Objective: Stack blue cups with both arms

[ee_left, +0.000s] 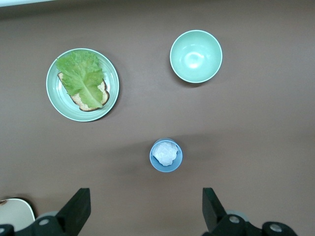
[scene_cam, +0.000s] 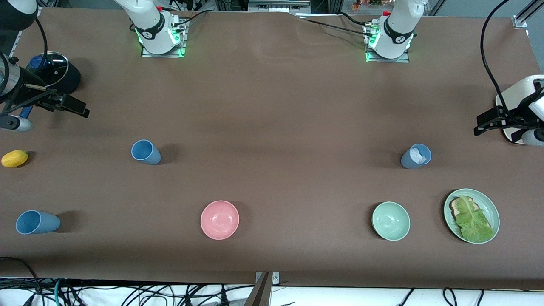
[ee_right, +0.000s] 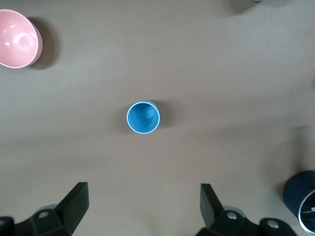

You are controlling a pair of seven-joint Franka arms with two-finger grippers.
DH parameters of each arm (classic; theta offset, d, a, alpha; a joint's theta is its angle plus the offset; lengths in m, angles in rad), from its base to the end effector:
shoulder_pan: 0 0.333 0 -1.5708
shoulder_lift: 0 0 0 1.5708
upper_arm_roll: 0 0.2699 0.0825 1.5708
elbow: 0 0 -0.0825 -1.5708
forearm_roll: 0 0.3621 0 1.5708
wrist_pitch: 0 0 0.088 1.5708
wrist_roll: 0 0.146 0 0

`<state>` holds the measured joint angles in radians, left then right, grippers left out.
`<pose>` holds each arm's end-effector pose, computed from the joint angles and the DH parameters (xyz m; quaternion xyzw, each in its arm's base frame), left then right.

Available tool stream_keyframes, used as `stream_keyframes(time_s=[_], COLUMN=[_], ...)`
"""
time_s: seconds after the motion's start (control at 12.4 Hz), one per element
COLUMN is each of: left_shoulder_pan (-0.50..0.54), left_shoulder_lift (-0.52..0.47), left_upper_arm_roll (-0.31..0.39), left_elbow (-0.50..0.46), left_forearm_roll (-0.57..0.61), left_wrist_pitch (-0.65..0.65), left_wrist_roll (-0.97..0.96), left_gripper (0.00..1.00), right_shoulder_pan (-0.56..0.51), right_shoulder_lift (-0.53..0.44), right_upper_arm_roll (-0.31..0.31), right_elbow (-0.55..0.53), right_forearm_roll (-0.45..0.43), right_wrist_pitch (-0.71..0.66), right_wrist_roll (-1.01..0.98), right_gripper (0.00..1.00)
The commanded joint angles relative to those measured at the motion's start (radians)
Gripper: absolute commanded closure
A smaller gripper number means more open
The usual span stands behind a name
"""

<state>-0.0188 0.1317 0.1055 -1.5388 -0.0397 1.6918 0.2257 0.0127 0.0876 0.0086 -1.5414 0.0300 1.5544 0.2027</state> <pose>0.5753 0.0419 0.4921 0.9976 -0.0678 0.0129 0.0109 0.5487 0.0160 0.5039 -0.9951 0.0908 0.0388 0.0111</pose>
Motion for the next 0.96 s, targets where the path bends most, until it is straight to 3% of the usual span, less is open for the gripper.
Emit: stream_keyframes(time_s=[0.0,0.88], left_shoulder_pan=[-0.003,-0.003], left_shoulder_lift=[-0.006,0.0], left_upper_arm_roll=[0.003,0.003], left_elbow=[-0.007,-0.007], left_forearm_roll=[-0.009,-0.009], left_wrist_pitch=[0.009,0.009], left_wrist_roll=[0.006,0.006], left_gripper=[0.0,0.0], right_shoulder_pan=[-0.007,-0.007], right_shoulder_lift=[0.023,0.015], right_upper_arm_roll=[0.005,0.002], right_elbow=[0.041,0.041], right_forearm_roll=[0.02,0.018], right_wrist_pitch=[0.001,-0.008], right_wrist_roll=[0.009,0.008], right_gripper=[0.0,0.0])
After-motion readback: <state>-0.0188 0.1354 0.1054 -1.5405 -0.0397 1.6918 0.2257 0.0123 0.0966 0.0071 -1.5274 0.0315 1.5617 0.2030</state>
